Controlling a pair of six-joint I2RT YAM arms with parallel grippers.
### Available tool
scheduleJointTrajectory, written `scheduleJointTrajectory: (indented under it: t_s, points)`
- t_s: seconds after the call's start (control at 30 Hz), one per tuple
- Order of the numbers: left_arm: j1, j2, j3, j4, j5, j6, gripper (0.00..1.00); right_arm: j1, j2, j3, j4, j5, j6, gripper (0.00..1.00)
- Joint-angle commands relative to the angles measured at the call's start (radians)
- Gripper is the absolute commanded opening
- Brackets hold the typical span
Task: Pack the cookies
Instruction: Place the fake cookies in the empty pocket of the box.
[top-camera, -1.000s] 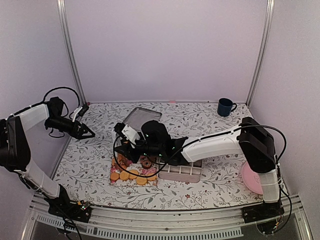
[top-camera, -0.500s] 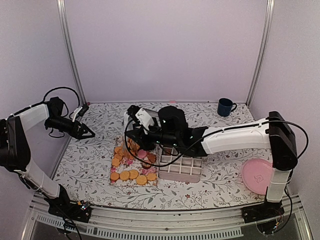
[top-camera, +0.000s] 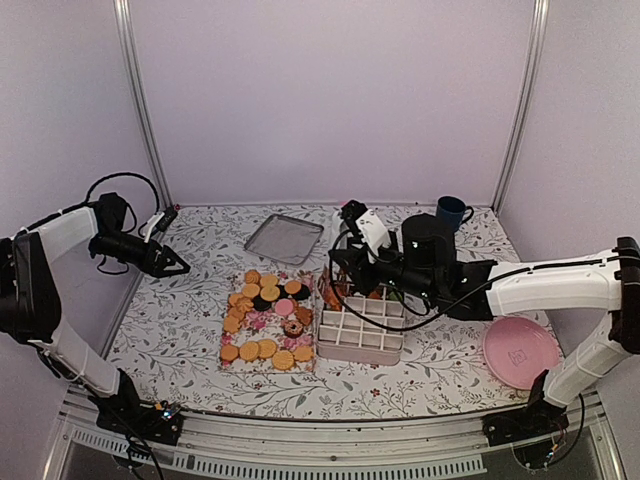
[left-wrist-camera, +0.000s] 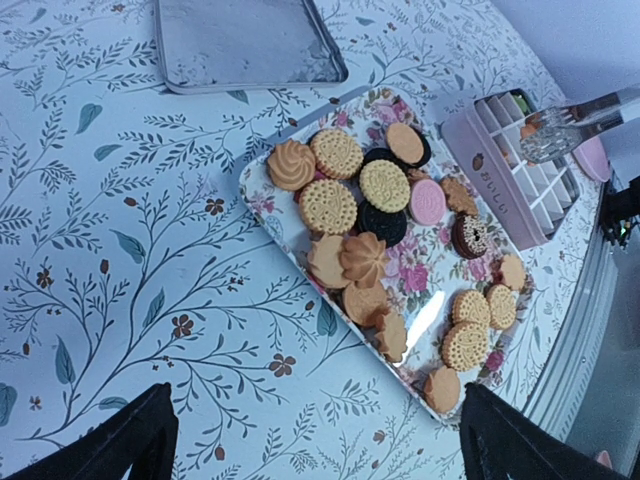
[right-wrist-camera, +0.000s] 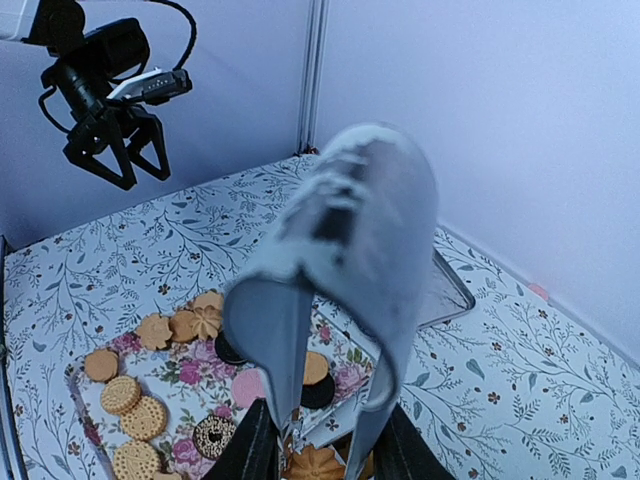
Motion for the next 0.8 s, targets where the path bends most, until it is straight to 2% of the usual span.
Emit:
scheduleJointTrajectory:
  t_s: [0.0,0.5,0.7,0.77]
  points:
    - [0.01,-0.003,0.015,-0.01,0.025,0.01,0.99,-0.005,-0.071,-0.051,0.029,0.061,0.038,0.2]
    - [0.01,0.001,0.006,-0.005,0.025,0.01,0.99,-0.025,-0.108,-0.116,0.026,0.106,0.046,0.22]
    - [0.01,0.0,0.005,-0.005,0.02,0.013,0.99,-0.029,-0.109,-0.124,0.027,0.108,0.047,0.3]
    - [0.01,-0.002,0.003,-0.006,0.02,0.014,0.99,-0.028,-0.112,-0.126,0.025,0.112,0.047,0.36]
